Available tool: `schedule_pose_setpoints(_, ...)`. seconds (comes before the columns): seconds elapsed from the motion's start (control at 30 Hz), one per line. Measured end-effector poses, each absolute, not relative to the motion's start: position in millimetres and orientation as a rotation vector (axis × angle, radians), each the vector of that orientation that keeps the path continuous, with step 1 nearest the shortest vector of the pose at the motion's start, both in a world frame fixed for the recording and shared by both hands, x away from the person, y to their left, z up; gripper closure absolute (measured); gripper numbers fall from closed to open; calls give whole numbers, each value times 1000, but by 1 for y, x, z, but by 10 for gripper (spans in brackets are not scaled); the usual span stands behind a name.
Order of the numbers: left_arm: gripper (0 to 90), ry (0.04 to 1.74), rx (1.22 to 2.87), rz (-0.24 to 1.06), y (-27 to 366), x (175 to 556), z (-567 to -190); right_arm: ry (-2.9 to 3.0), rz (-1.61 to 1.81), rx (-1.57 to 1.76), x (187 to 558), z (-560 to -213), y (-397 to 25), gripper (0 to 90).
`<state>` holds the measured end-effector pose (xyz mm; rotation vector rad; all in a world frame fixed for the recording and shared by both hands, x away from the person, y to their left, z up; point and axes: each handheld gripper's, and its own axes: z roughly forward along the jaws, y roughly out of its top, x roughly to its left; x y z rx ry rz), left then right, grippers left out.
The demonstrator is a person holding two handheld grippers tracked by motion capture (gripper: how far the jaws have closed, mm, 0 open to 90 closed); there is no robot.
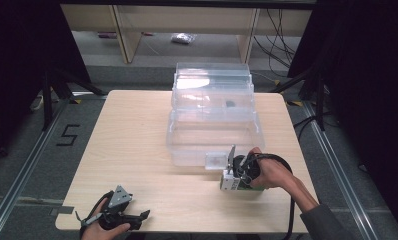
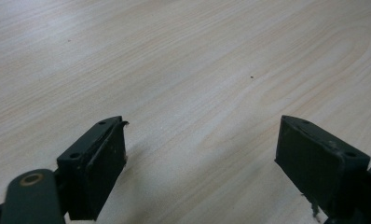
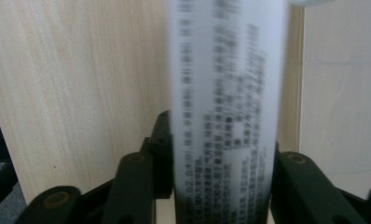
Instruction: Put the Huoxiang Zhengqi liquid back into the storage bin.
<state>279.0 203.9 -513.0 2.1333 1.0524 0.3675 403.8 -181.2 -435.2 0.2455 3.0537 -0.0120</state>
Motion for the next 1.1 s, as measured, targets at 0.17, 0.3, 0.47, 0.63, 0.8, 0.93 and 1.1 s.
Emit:
schedule_pose_setpoints(0.17,154,1052,2140,368,204,279,-513,3068,-32,234,402,-433,-180,645)
schedule_pose_setpoints(0.3,154,1054,2135,367,203,279,-513,3074,20,236,401,-427,-183,645)
schedule_pose_setpoints(0.47,154,1055,2134,368,203,279,-513,3086,27,249,399,-420,-185,645)
schedule_pose_setpoints(0.63,154,1065,2122,378,203,279,-513,3088,31,240,397,-411,-185,644)
schedule_pose_setpoints(0.8,154,1049,2133,371,204,279,-513,3086,60,221,398,-402,-185,644)
schedule_pose_setpoints(0.93,154,1054,2132,373,204,279,-513,3088,81,183,398,-396,-185,644)
schedule_pose_setpoints(1.1,155,1051,2137,372,204,278,-513,3093,111,102,399,-383,-185,644)
